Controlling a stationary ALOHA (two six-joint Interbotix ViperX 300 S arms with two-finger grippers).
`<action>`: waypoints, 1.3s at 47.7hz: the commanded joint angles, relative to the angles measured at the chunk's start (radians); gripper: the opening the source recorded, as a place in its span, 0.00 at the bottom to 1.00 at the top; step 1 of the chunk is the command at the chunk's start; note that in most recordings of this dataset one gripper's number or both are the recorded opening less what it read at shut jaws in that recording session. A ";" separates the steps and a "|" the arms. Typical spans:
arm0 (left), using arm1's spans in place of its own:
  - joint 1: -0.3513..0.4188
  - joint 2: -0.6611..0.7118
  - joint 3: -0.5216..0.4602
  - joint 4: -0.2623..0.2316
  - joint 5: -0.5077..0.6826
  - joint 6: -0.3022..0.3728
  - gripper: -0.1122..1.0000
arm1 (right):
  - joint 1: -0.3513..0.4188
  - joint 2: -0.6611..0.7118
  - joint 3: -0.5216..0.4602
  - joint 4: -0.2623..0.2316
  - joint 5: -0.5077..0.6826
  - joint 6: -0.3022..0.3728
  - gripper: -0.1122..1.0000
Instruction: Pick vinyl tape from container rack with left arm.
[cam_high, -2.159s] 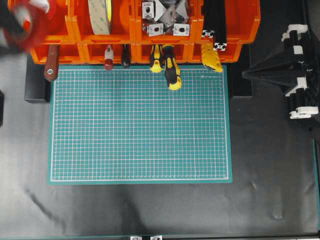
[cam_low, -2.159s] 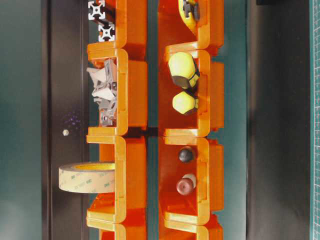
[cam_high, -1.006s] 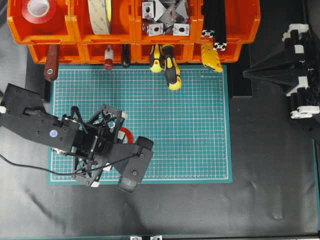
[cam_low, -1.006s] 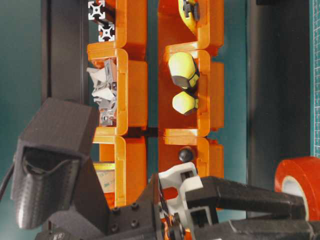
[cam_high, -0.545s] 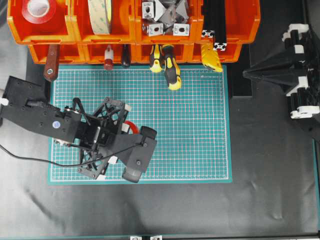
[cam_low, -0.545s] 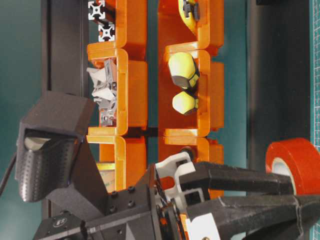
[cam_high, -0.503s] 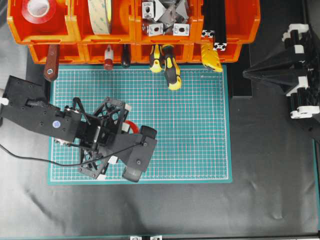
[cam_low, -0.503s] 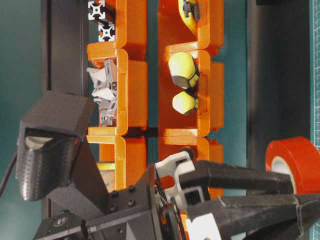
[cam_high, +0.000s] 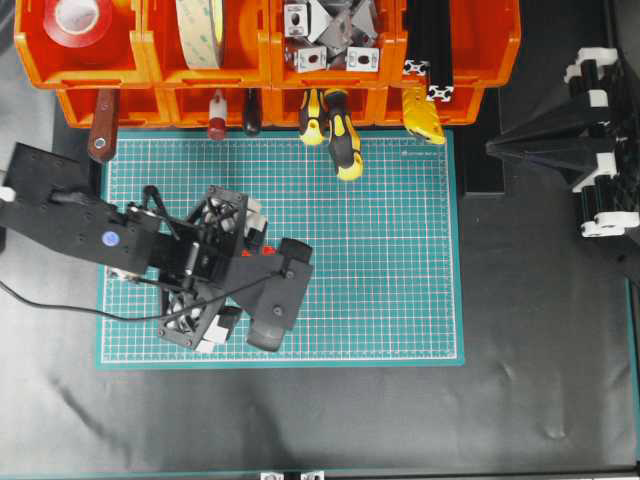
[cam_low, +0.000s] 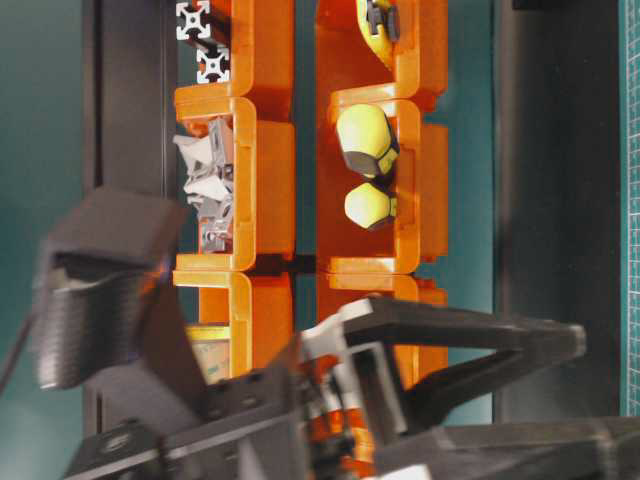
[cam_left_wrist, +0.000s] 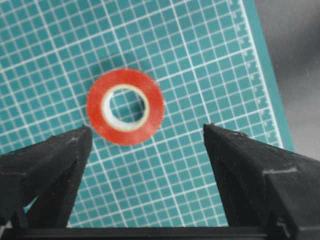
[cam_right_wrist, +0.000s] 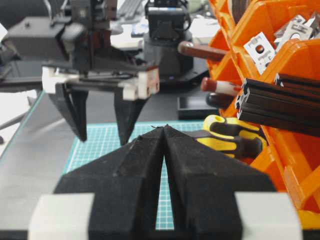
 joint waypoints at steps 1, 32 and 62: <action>0.003 -0.087 0.002 0.000 -0.006 -0.014 0.87 | 0.002 0.005 -0.031 0.002 -0.006 0.000 0.10; -0.009 -0.868 0.319 -0.002 -0.195 -0.126 0.87 | 0.002 -0.008 -0.026 0.002 0.048 0.000 0.10; 0.008 -1.224 0.604 -0.009 -0.499 -0.144 0.84 | 0.002 -0.060 -0.020 0.002 0.066 -0.002 0.10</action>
